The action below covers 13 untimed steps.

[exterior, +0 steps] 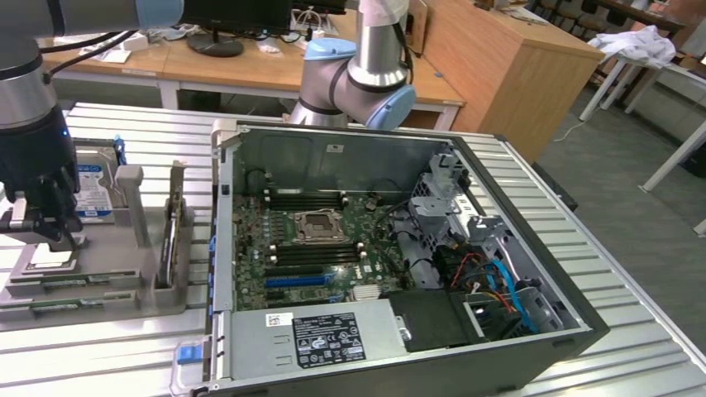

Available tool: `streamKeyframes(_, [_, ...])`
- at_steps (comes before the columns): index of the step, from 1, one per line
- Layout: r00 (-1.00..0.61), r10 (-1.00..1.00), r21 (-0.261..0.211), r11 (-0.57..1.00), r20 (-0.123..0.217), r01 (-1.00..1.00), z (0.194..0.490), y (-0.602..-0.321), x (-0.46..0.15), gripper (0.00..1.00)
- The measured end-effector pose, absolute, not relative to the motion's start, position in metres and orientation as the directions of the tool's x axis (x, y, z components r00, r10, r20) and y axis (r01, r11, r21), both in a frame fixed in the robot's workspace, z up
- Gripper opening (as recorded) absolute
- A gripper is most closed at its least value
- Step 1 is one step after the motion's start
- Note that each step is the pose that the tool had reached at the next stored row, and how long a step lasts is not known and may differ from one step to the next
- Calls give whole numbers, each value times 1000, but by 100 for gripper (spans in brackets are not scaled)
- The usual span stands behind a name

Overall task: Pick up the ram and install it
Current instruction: 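Pick up the ram and move it above insertion slot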

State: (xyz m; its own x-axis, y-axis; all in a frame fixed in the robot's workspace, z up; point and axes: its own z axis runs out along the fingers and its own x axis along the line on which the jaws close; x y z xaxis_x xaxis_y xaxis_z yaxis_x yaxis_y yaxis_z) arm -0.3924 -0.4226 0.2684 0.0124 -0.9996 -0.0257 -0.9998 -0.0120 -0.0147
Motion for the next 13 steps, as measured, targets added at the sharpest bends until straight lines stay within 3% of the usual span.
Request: streamKeyframes(13, [12,-1000,-15,-12,-26,-1000,261,-423,-392,36])
